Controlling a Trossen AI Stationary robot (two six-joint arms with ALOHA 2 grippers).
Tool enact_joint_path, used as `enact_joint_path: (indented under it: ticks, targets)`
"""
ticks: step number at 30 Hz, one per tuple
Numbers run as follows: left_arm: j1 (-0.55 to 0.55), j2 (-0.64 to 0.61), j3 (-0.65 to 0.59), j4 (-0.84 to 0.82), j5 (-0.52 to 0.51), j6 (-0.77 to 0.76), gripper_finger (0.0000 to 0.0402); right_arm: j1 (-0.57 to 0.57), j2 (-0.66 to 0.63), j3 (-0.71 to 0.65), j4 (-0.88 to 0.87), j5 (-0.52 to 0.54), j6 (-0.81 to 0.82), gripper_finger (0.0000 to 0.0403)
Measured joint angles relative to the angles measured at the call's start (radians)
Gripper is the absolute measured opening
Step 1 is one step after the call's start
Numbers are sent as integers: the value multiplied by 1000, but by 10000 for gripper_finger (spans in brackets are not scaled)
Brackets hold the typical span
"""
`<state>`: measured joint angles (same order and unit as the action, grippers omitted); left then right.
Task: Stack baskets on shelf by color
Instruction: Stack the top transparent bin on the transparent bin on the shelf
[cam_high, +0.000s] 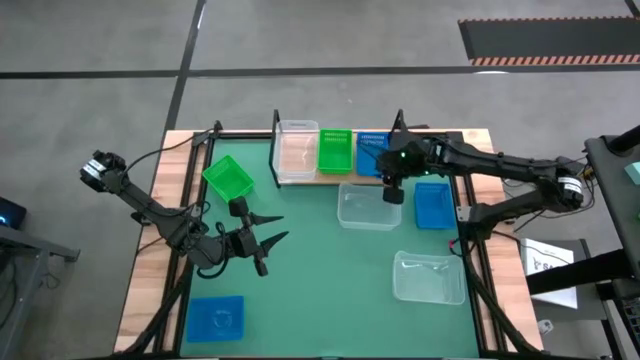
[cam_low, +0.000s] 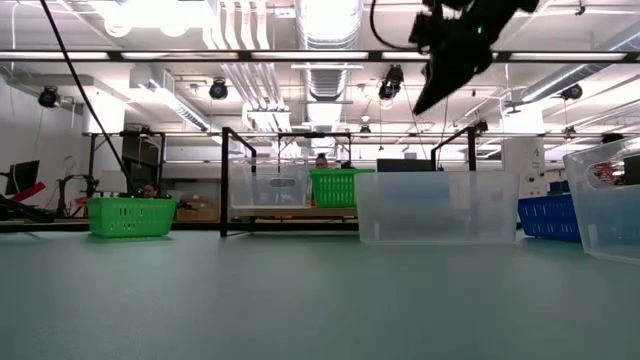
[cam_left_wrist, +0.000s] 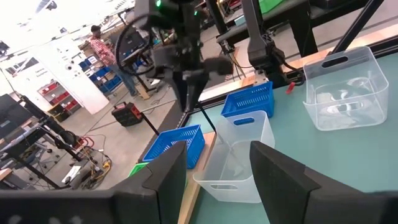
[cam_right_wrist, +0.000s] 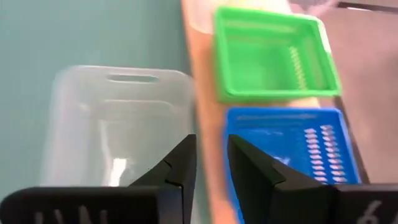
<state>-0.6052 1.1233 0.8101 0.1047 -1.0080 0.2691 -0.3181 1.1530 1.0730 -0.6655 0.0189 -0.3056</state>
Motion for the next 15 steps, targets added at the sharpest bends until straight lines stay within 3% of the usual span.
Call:
enact_joint_path:
  ticks: [7,15]
  targets:
    - [0,4,0,20,0,-1,161,214,0,78,-107,-1,79,56]
    - [1,30,2,83,1,-2,161,402,0,69,-231,0,274,30]
